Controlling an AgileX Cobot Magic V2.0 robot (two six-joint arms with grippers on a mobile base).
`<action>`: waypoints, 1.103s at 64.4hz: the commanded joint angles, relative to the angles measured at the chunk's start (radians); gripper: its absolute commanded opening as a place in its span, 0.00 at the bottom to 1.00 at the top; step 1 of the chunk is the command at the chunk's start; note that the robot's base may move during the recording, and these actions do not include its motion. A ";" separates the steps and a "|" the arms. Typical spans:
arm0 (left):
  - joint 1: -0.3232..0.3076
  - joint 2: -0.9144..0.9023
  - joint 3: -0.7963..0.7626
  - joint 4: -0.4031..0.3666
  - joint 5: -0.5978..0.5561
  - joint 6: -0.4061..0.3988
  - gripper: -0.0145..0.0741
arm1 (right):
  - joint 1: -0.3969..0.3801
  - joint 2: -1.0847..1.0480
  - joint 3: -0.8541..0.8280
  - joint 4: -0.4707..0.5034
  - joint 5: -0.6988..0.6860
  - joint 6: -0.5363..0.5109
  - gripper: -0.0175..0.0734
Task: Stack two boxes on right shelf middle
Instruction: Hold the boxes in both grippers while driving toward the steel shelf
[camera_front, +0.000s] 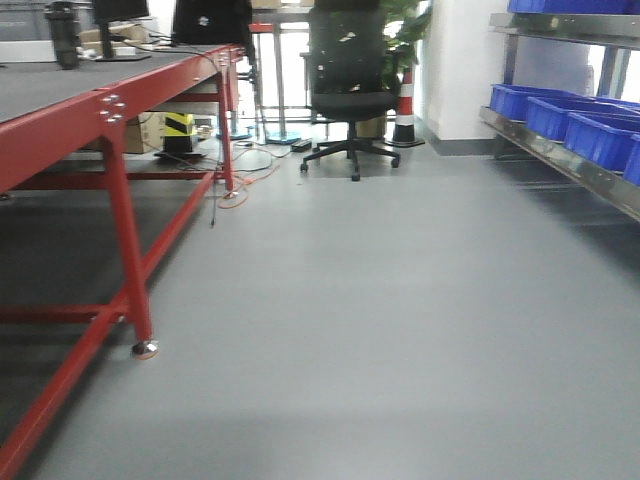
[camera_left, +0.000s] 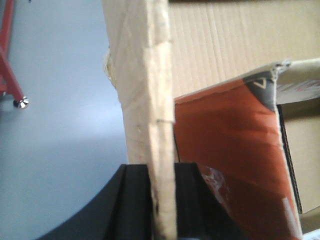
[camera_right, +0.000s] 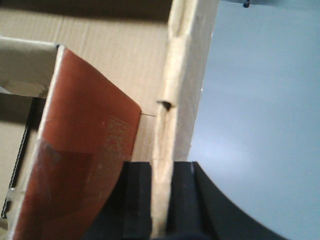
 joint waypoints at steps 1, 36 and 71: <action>0.005 -0.016 -0.013 -0.009 -0.049 0.004 0.04 | -0.002 -0.012 -0.016 0.016 -0.048 -0.013 0.02; 0.005 -0.016 -0.013 -0.009 -0.049 0.004 0.04 | -0.002 -0.012 -0.016 0.016 -0.048 -0.013 0.02; 0.005 -0.016 -0.013 -0.003 -0.049 0.004 0.04 | -0.002 -0.012 -0.016 0.016 -0.048 -0.013 0.02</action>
